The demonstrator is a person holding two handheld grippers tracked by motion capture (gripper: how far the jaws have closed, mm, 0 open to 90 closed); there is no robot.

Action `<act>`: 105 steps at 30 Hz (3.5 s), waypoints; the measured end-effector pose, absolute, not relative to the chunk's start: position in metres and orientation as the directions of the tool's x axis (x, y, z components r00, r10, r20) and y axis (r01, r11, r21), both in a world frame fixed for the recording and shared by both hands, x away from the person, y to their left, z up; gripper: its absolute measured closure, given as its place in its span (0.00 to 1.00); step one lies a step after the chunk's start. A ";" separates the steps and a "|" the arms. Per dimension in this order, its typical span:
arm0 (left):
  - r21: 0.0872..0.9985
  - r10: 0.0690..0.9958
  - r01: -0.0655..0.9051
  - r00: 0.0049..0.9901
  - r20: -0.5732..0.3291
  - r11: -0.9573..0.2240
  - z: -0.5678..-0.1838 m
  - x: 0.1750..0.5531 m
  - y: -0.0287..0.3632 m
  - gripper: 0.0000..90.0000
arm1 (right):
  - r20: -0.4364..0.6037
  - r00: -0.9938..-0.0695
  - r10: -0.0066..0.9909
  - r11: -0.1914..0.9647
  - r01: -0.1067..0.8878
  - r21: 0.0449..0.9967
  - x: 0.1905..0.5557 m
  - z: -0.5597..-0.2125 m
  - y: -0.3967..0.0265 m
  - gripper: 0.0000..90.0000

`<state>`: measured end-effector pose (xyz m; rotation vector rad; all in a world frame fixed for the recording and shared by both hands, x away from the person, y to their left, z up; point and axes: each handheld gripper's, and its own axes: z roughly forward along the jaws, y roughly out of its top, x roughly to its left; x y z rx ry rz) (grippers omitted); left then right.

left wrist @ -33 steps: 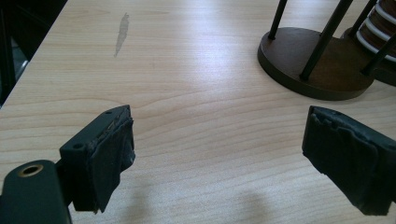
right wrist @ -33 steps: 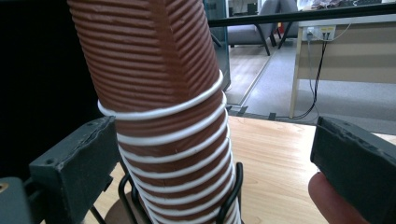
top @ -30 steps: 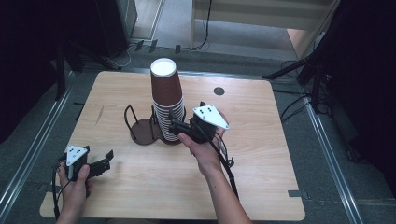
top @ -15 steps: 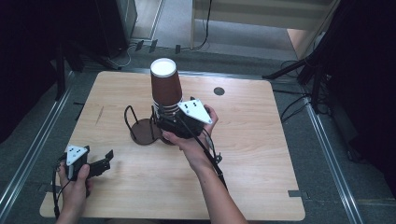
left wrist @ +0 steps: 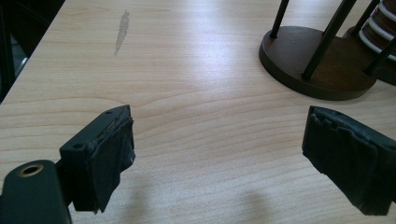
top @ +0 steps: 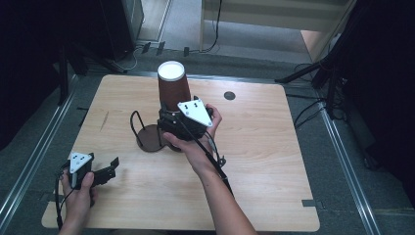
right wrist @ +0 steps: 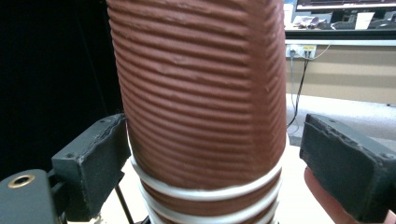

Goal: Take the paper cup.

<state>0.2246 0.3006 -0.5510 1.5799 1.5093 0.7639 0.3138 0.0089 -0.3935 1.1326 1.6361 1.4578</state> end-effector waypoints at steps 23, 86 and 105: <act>0.861 0.989 0.508 0.106 -0.101 0.033 -0.551 0.225 0.300 0.11 | 0.035 -0.396 0.918 0.037 0.173 0.984 0.334 -0.390 0.024 0.05; 0.867 0.988 0.498 0.116 -0.101 0.030 -0.551 0.225 0.300 0.11 | 0.031 -0.411 0.911 -0.012 0.049 0.999 0.328 -0.333 0.022 0.14; 0.867 0.988 0.497 0.116 -0.102 0.031 -0.551 0.225 0.300 0.11 | 0.059 -0.425 0.904 -0.054 0.022 0.998 0.320 -0.312 0.011 0.13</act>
